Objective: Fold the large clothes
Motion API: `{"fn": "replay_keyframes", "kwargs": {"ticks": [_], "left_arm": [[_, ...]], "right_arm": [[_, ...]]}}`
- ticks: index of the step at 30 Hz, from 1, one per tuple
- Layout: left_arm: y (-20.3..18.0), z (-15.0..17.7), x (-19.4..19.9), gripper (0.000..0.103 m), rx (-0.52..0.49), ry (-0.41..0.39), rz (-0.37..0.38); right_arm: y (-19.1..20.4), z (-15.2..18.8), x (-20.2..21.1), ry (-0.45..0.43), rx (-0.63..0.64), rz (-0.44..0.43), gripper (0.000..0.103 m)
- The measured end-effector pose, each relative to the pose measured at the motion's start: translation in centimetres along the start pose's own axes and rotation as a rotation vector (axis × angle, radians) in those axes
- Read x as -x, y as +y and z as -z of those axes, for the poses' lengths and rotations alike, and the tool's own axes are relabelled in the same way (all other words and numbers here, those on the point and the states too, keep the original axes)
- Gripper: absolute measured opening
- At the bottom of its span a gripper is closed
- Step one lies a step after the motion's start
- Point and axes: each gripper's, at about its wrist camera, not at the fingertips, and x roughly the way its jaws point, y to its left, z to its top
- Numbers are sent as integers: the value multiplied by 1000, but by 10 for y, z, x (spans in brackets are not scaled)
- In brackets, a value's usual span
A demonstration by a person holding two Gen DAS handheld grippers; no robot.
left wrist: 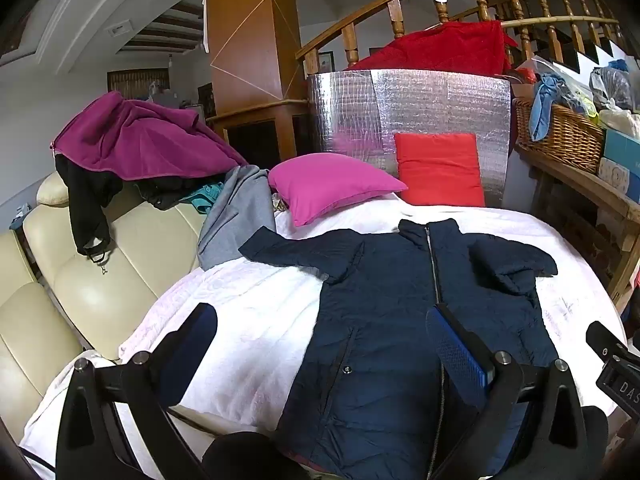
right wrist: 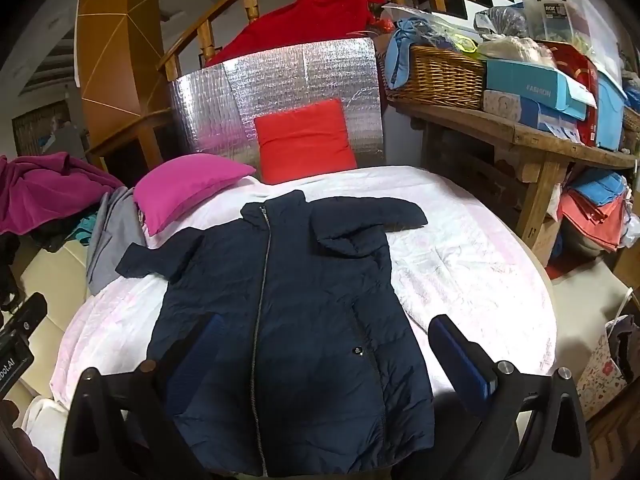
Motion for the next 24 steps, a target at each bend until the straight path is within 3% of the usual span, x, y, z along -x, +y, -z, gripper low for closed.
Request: {"fn": "replay_keyframes", "kwargs": {"ticks": [24], "left_arm": [[0,3,0,103,-1,2,1]], "right_arm": [[0,4,-2,-3,0,0,103]]}}
